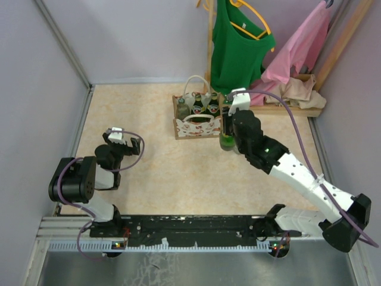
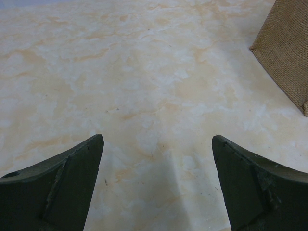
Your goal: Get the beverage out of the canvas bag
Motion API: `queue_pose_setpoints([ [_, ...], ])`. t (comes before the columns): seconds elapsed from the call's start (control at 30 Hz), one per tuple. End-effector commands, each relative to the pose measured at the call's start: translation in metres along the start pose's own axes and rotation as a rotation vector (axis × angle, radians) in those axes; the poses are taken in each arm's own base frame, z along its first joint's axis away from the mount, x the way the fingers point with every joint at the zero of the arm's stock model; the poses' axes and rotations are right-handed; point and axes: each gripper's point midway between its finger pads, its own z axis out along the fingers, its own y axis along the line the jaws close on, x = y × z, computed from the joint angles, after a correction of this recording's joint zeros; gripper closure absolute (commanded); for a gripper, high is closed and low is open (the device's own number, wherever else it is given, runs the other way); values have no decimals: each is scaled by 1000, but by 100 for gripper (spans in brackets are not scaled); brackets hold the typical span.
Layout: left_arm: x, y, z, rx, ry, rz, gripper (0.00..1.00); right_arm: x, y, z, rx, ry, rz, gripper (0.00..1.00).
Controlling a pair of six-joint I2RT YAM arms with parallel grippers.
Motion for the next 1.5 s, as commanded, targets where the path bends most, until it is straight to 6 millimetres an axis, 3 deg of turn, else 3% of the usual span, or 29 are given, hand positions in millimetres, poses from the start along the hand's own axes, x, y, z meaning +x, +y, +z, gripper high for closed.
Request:
queue_pose_setpoints([
  [0.0,-7,0,4,3,-21,14,0,-45,19,2,-55,-158,118,100],
  [0.2,-7,0,4,2,-20,13,0,-24,31,21,-57,-115,110,100],
  [0.57,-7,0,4,2,-21,14,0,32,45,50,-42,-30,121,100],
  [1.47,-7,0,4,1,-21,13,0,64,46,73,10,-43,108,100],
])
